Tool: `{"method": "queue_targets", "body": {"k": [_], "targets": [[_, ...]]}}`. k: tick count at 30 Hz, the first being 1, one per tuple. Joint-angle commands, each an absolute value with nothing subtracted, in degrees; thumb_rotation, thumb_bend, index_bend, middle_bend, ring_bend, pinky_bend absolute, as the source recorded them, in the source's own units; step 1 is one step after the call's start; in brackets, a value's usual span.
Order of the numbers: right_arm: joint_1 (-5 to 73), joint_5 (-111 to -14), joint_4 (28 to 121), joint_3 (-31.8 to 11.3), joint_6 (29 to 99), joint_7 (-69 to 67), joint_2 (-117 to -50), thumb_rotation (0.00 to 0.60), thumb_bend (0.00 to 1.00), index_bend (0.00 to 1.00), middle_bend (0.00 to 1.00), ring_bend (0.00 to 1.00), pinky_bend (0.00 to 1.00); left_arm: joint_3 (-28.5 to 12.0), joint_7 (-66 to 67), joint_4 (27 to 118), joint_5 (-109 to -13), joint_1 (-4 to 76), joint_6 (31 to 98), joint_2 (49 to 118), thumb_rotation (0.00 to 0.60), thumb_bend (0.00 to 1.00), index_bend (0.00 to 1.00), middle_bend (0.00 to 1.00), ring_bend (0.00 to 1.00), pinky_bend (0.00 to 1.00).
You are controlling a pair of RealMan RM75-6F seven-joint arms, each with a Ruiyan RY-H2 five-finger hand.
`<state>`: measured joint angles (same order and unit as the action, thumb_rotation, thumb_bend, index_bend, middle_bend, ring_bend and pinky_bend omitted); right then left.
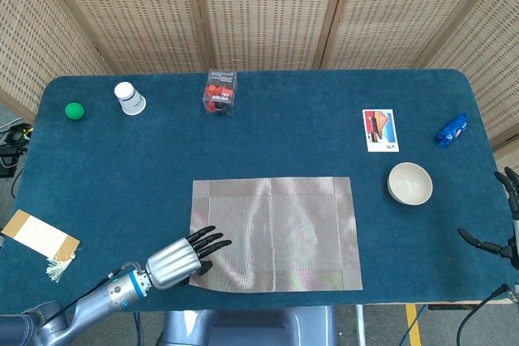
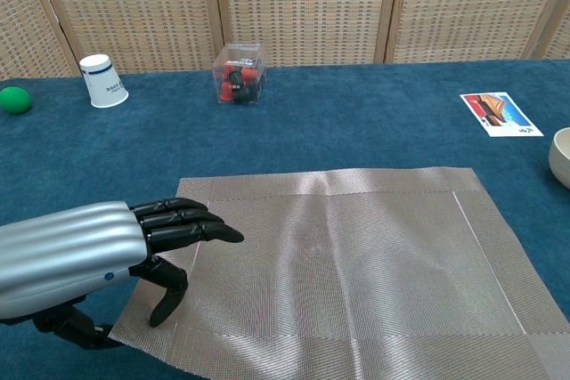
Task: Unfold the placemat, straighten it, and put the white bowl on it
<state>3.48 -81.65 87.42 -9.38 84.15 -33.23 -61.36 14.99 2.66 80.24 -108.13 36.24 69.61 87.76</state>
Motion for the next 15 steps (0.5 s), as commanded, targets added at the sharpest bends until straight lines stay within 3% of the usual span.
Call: {"method": "queue_targets", "body": {"k": [1,10,12,15], "targets": [[3.49,-81.66,87.53,-9.29,84.03,-33.15,-61.3,0.6,0.17,0.12,0.0,0.0,0.0,15.06,2.1,80.41,-108.35,35.9,69.89,87.69,0.6,0.54,0.63,0.0,0.0,0.0],[3.6,-81.82,87.75,-9.03,83.85,-32.54,-61.37,0.6,0.17,0.12,0.0,0.0,0.0,15.14,1.44,80.31,-109.09,34.75,70.54,88.32,0.6,0.52,0.57,0.0,0.0,0.0],[3.6,-81.82,87.79,-9.0,83.83,-32.46,-61.36,0.6,0.17,0.12,0.0,0.0,0.0,15.1,1.72,80.39,-108.99,34.53,70.44,88.31,0.6,0.45,0.51,0.0,0.0,0.0],[3.61,-81.77,87.84,-8.95,83.73,-32.36,-61.32,0.6,0.17,0.12,0.0,0.0,0.0,14.98,2.26,80.58,-108.72,34.19,70.32,88.2,0.6,0.24,0.3,0.0,0.0,0.0]]}}
